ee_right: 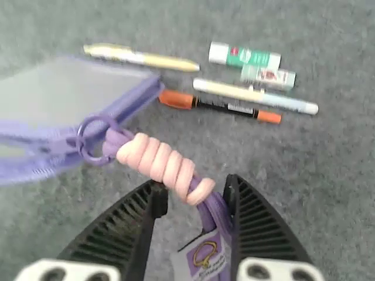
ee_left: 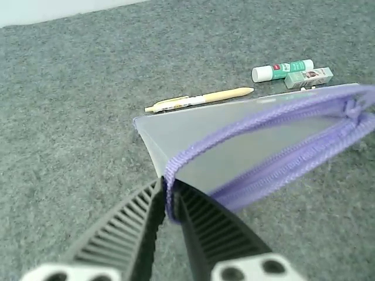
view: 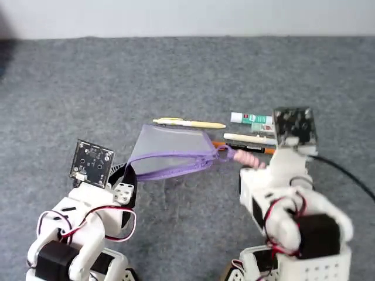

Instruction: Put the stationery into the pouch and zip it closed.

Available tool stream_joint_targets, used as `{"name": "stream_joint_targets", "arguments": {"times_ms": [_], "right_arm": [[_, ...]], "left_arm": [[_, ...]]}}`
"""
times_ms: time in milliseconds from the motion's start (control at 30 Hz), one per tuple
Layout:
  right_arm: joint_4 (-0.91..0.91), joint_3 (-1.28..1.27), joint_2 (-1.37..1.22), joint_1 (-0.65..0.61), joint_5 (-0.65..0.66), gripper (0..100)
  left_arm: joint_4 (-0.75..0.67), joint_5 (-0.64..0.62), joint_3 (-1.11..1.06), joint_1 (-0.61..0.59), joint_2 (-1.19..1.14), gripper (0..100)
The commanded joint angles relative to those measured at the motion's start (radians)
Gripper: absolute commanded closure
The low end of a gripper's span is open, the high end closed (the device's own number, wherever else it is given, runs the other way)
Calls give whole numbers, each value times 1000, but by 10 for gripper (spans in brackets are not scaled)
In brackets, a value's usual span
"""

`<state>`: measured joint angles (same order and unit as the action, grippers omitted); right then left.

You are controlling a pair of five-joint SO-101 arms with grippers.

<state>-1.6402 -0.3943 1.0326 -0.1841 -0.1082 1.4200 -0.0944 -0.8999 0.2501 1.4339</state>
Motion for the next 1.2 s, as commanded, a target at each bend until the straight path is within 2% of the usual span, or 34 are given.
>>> {"name": "stream_joint_targets", "arguments": {"times_ms": [0, 133, 300, 567, 800, 900, 1167], "right_arm": [[-22, 212, -145, 13, -20, 841], [-154, 442, -251, 13, -20, 840], [-154, 600, -265, 13, 61, 840], [-153, 763, -268, 13, 72, 840], [-124, 615, -328, 18, 72, 840], [-59, 517, -415, 65, 84, 841], [77, 465, -788, 128, 327, 839]], "left_arm": [[0, 12, 39, -11, -14, 987], [0, 12, 39, -12, -15, 987], [-2, 12, 39, -14, -17, 987], [-2, 12, 39, -14, -17, 987], [-2, 11, 39, -14, -17, 987], [-2, 11, 39, -15, -12, 987], [0, 11, 39, -15, -17, 987]]}}
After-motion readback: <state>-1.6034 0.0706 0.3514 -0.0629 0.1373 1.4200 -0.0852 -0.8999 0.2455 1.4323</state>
